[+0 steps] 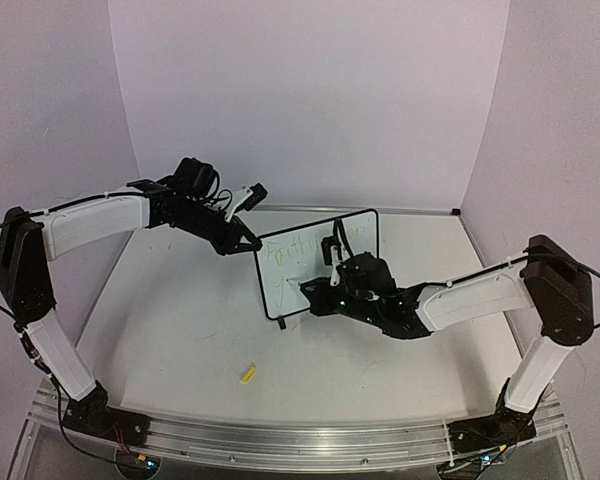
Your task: Write a sentence on the whiteboard
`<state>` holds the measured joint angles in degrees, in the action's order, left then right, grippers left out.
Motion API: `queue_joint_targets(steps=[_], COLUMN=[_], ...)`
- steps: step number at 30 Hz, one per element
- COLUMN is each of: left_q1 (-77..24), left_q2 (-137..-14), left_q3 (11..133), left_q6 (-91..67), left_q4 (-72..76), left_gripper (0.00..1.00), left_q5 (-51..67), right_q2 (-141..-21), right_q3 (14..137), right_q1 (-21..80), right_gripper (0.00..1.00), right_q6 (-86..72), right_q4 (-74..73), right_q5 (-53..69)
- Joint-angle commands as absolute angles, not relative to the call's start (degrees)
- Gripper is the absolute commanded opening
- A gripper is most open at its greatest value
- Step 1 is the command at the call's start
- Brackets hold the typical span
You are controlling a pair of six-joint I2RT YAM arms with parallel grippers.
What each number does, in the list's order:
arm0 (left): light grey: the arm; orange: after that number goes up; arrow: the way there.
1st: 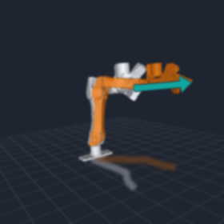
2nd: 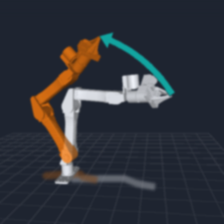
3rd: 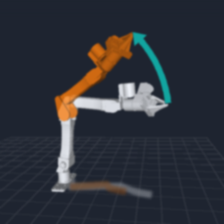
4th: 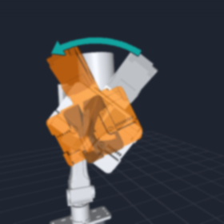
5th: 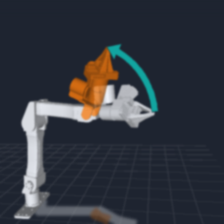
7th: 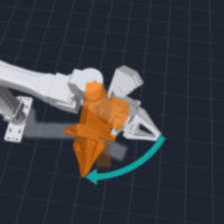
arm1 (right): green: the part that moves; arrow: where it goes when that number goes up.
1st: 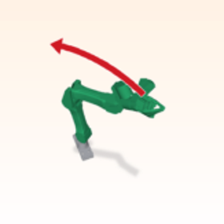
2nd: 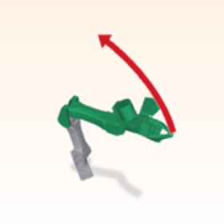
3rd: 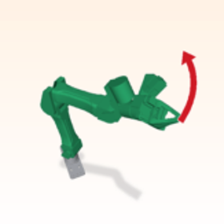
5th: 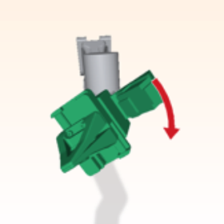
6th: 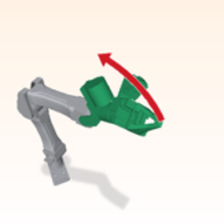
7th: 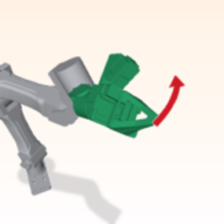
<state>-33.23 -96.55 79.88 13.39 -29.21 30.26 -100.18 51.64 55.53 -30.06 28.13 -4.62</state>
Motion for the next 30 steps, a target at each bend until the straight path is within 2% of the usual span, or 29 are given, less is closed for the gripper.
queue_joint_targets(steps=[1, 30], left_q1=[-34.3, -34.4], left_q2=[-99.9, -99.8], left_q3=[77.7, 77.8], left_q6=[14.7, 14.8], left_q4=[-36.0, -36.0], left_gripper=[0.0, 0.0], left_q5=[25.1, 24.9], right_q2=[-101.6, -96.6], right_q3=[52.0, 53.3], right_q1=[55.1, 55.1], right_gripper=[0.0, 0.0], right_q6=[-31.0, -29.5], right_q4=[26.8, 24.5], right_q5=[-6.1, -10.5])
